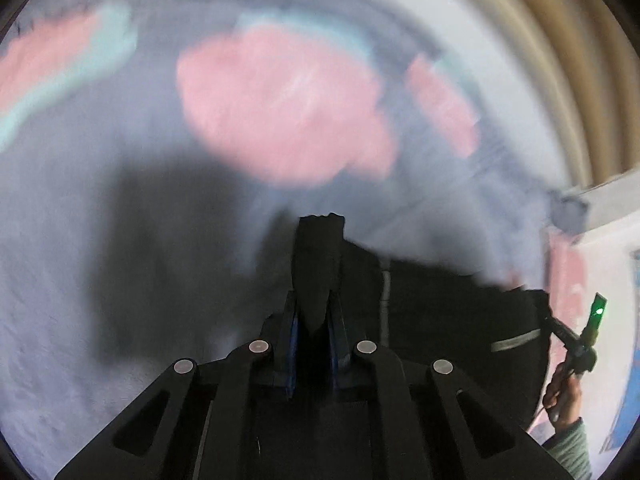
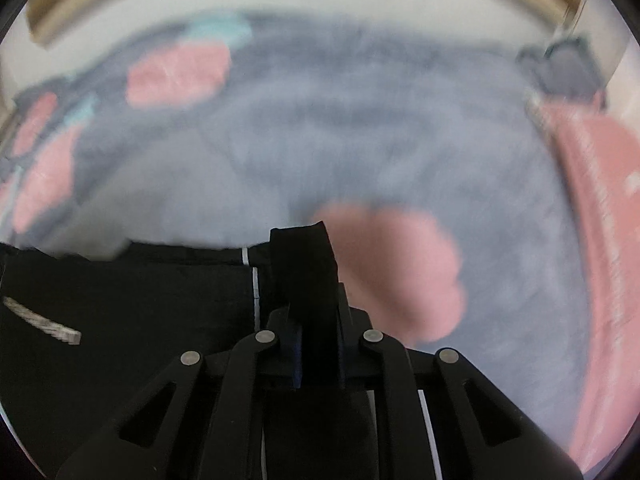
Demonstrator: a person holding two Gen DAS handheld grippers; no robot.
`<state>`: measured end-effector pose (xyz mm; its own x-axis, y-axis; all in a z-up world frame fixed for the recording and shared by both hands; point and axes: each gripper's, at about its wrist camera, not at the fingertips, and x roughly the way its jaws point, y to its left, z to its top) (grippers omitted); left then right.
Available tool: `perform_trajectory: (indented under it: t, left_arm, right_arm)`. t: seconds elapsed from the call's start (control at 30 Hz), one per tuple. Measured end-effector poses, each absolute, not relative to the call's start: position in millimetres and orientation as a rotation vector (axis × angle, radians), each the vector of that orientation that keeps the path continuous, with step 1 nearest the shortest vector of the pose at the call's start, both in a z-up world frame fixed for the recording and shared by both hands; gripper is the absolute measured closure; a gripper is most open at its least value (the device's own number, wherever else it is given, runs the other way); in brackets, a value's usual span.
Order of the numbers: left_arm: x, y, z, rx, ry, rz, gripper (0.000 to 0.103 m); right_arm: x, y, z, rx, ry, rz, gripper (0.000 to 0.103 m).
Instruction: Fold large clothes
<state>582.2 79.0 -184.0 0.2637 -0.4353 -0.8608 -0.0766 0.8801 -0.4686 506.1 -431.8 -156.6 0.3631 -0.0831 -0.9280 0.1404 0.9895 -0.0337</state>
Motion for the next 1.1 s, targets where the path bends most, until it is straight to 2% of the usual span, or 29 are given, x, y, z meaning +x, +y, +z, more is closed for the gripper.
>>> perform_trajectory:
  t: [0.1,0.13,0.2,0.23,0.27,0.37,0.53,0.6,0.67,0.9,1.03,1.1]
  left_arm:
    - [584,73,-197,-0.457,1.315,-0.252,0.085]
    - [585,71,-192,-0.435,1.316,-0.260,0.085]
    - [586,71,-179,-0.397,1.330,-0.291,0.080]
    - [585,73,-172,-0.385,1.345,-0.300,0.079]
    - [584,78,-166,-0.385,1.364,-0.309,0.076]
    - [571,98,-140,-0.415,1.347,-0.304,0.065]
    - [525,95,-86,-0.383,1.247,-0.370,0.061]
    - [502,70,-70,-0.346,1.230,-0.436,0.043]
    - [479,30,-64,-0.326,1.224,-0.536,0.042]
    - [428,-76,-108,-0.135,1.218,-0.541,0.042]
    - [428,-81,-156,-0.134,1.232,-0.454,0.042]
    - [435,-78,-165,-0.166,1.231,-0.438,0.042]
  right_arm:
    - [505,-426,-186,0.067,1.256,-0.143,0.088]
    - [504,-425,-183,0.059,1.252,-0.147,0.084]
    - [502,-427,-173,0.044,1.258,-0.168,0.068]
    - [501,-429,-168,0.038,1.257,-0.182,0.050]
    - [496,-433,-158,0.041,1.236,-0.188,0.041]
    - [473,-441,-125,0.112,1.174,-0.174,0.040]
    - [425,-420,-73,0.235,1.081,-0.067,0.037]
    - [406,-395,-66,0.237,1.077,-0.013,0.033]
    - [388,-363,-65,0.228,1.092,0.050,0.032]
    - [369,-285,-114,0.112,1.140,0.032,0.033]
    - [360,-284,-161,0.145,1.141,-0.040,0.016]
    - [357,-287,-169,0.163,1.130,-0.048,0.016]
